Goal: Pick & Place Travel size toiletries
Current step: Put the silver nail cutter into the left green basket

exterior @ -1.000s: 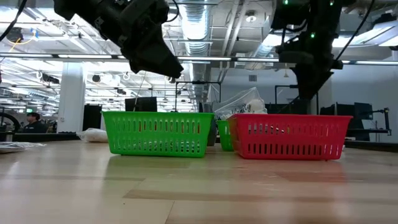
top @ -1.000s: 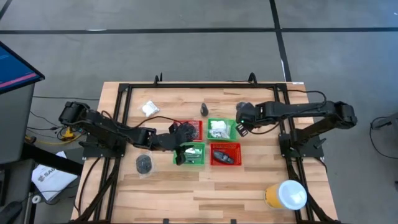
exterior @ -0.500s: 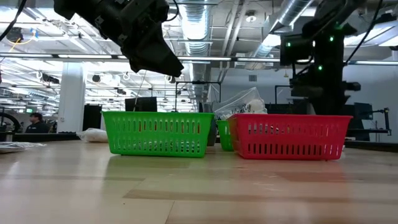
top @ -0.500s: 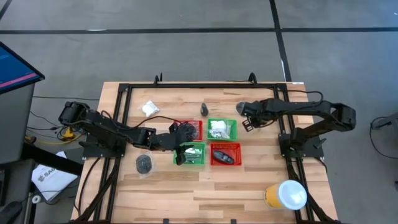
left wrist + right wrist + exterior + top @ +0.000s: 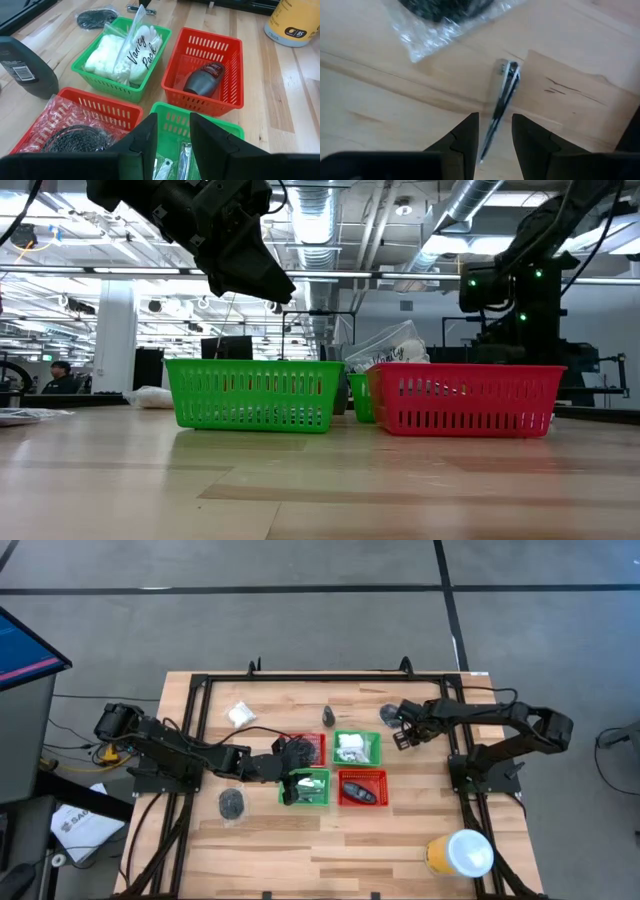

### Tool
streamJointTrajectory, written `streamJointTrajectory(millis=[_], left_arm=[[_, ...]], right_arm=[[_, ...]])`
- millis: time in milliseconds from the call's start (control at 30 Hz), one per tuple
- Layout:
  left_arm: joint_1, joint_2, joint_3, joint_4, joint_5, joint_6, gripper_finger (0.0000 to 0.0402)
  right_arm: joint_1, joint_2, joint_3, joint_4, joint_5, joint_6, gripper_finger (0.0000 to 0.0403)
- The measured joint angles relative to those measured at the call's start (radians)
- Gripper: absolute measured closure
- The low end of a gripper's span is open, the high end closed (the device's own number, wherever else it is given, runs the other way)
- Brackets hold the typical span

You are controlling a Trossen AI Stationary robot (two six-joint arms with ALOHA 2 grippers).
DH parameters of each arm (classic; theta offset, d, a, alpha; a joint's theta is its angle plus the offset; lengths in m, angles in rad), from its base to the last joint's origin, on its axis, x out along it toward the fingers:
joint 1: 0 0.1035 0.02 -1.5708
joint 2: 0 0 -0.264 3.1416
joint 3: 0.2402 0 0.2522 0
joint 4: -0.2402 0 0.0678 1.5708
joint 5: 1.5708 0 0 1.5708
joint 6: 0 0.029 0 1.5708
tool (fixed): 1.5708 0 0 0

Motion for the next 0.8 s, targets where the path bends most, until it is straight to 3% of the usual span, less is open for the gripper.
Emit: streamJointTrajectory(millis=[400, 800], left_arm=[[0.0, 0.0, 0.0, 0.002, 0.0, 0.0, 0.0298], [0.0, 0.0, 0.0, 0.004, 0.0, 0.0, 0.0298]], right_arm=[[-0.049, 0.0, -0.084, 0.161, -0.049, -0.006, 0.0296], [-0.047, -0.003, -0.124, 0.187, -0.038, -0.002, 0.0296]])
